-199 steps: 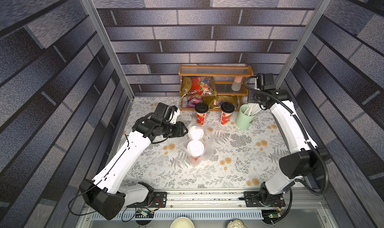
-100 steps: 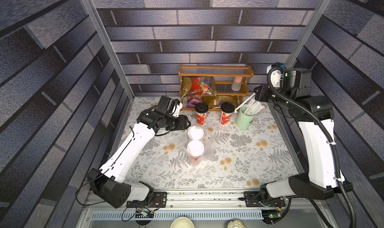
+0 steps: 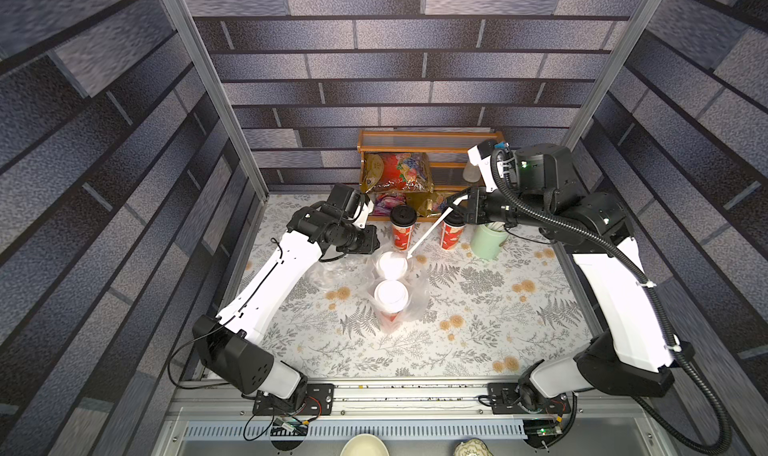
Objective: Pack milk tea into plastic carrier bags
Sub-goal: Place the straw in the plastic carrier bag.
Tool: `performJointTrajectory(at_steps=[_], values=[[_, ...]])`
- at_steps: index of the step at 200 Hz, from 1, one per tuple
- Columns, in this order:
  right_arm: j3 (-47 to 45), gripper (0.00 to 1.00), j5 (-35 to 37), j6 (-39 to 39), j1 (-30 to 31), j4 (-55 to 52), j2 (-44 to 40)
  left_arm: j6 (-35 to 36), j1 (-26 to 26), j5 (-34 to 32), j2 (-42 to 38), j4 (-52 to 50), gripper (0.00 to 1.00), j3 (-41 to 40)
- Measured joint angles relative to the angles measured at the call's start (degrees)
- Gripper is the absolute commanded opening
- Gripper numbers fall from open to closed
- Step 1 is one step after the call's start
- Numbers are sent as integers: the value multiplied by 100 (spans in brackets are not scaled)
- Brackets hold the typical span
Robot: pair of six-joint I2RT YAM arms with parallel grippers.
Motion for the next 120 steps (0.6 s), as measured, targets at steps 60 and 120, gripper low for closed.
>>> performJointTrajectory(at_steps=[60,120], values=[[490,0,778,-83,870,199,1126,-96,46,-87,7,227,0,-39],[673,0,1598,-302,1056,498,1934,-385,50,-79,-33,474,0,-229]])
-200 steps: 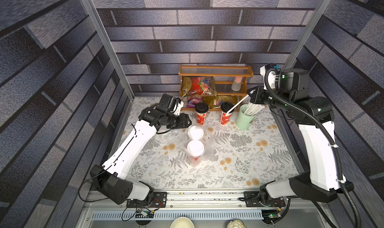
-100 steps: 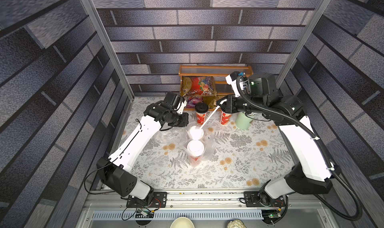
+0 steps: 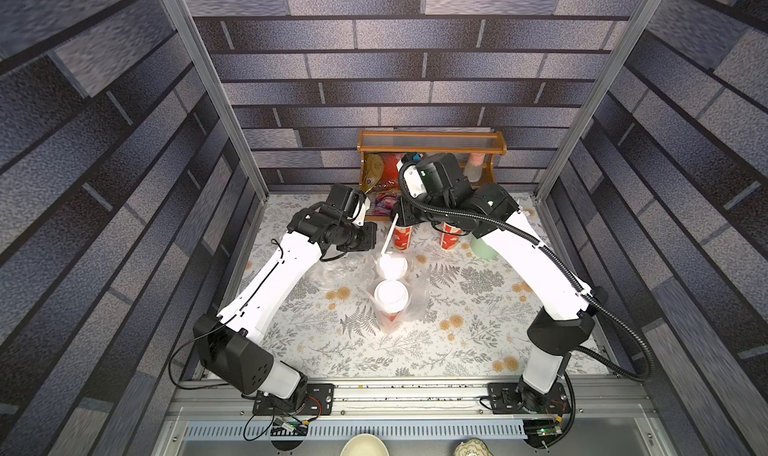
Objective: Pack milk tea into plastic carrier bags
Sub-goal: Place the straw in the plastic carrier bag.
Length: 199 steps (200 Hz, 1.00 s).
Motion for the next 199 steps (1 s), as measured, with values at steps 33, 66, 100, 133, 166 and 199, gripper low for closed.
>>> performJointTrajectory(at_steps=[33,66,100,133,166,199], values=[[26,0,297,-125,37,146,245,-133,0,9,-15,96,0,-42],[26,0,448,-240,144,203,376,-195,0,66,-96,155,0,-98],[-162,0,577,-415,251,417,393,-271,2,96,-136,232,0,-116],[-726,0,833,-651,385,649,393,-319,2,133,-138,295,0,-118],[-1346,0,1034,-811,426,918,385,-361,28,153,-138,337,0,-144],[-1860,0,1202,-890,426,1130,352,-400,55,153,-149,374,0,-199]])
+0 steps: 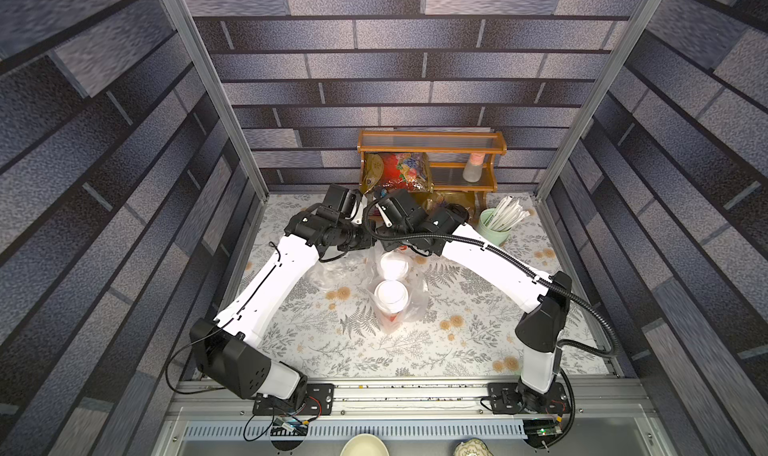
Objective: Pack milk tea into plastic carrier bags
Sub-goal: Place the straw in the plastic carrier bag.
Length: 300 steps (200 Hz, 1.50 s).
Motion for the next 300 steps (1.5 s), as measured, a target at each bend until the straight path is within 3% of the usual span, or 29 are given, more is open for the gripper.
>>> performJointTrajectory(at_steps=[100,230,256,275,300], values=[[-1156,1,74,144,0,778,-356,-22,44,0,-44,26,0,-98],[-1582,3,-205,518,-184,1207,-444,-175,125,101,-44,72,0,-219],[-1696,10,-229,557,-205,1220,-444,-184,125,164,-44,118,0,-219],[-1722,27,-227,610,-205,1217,-444,-195,125,199,-42,144,3,-219],[-1720,40,-227,603,-205,1211,-448,-210,125,227,-42,155,12,-219]])
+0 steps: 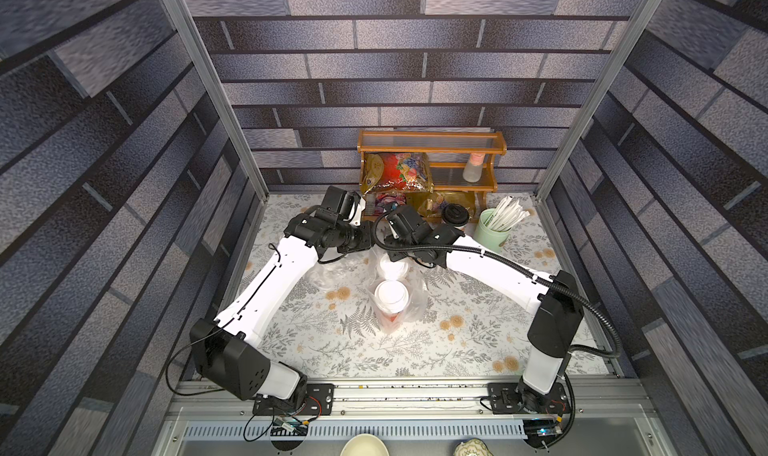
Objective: Pack milk tea into plastic carrier bags
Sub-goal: Place the straw in the plastic carrier bag.
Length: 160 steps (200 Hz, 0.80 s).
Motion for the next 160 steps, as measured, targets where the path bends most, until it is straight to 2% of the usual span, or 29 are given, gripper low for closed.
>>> performJointTrajectory(at_steps=[51,100,127,160], values=[[389,45,-22,-9,-2,-302,-236,-72,0,26,-2,-2,35,2],[872,48,-149,-13,-153,-516,-887,-24,15,9,-24,-116,50,181],[1040,48,-219,-13,-544,-774,-1106,87,13,7,-170,-356,57,258],[1062,46,-415,-31,-1460,-1165,-1172,243,-103,-39,-487,-782,63,282]])
